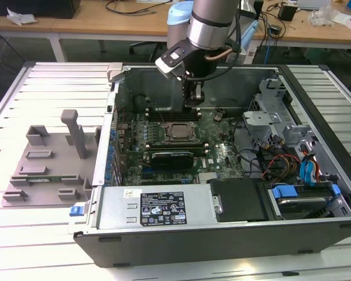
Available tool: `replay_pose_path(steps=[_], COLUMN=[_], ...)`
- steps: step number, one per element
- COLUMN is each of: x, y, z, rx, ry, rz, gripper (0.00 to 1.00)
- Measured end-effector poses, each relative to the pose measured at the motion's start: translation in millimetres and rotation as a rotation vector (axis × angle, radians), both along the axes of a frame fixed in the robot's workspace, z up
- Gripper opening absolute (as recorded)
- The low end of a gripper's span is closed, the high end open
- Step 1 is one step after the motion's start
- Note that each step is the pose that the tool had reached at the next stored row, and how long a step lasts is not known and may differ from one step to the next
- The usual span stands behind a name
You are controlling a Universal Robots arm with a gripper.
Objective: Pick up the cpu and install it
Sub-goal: 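Close the cpu cover, then install the first cpu locking lever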
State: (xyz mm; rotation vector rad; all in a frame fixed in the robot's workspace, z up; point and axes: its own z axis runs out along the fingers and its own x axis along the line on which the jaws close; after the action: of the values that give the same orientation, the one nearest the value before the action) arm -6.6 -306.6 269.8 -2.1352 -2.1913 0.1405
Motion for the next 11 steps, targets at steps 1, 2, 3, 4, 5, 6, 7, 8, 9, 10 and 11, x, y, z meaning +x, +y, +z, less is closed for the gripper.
replay_pose_path(steps=[1, 2, 3, 4, 5, 6, 7, 8, 9, 10, 11], x=[0.0, 0.0, 0.0, 0.0, 0.0, 0.0, 0.0, 0.0, 0.0, 0.0, 0.0], y=[0.0, 0.0, 0.0, 0.0, 0.0, 0.0, 0.0, 0.0, 0.0, 0.0, 0.0], z=[0.1, 0.1, 0.2, 0.3, 0.4, 0.5, 0.6, 0.7, 0.7, 0.9, 1.1], rx=[0.0001, 0.0001, 0.0000, 0.0000, 0.0001, 0.0000, 0.0000, 0.0000, 0.0000, 0.0000, -0.0002], ry=[-0.0001, -0.0001, 0.0000, -0.0001, -0.0001, -0.0001, 0.0000, 0.0000, -0.0001, 0.0000, 0.0000], rz=[0.000, 0.000, 0.000, 0.000, 0.000, 0.000, 0.000, 0.000, 0.000, 0.000, 0.001], gripper=[0.11, 0.11, 0.11, 0.11, 0.11, 0.11, 0.11, 0.11, 0.11, 0.11, 0.11])
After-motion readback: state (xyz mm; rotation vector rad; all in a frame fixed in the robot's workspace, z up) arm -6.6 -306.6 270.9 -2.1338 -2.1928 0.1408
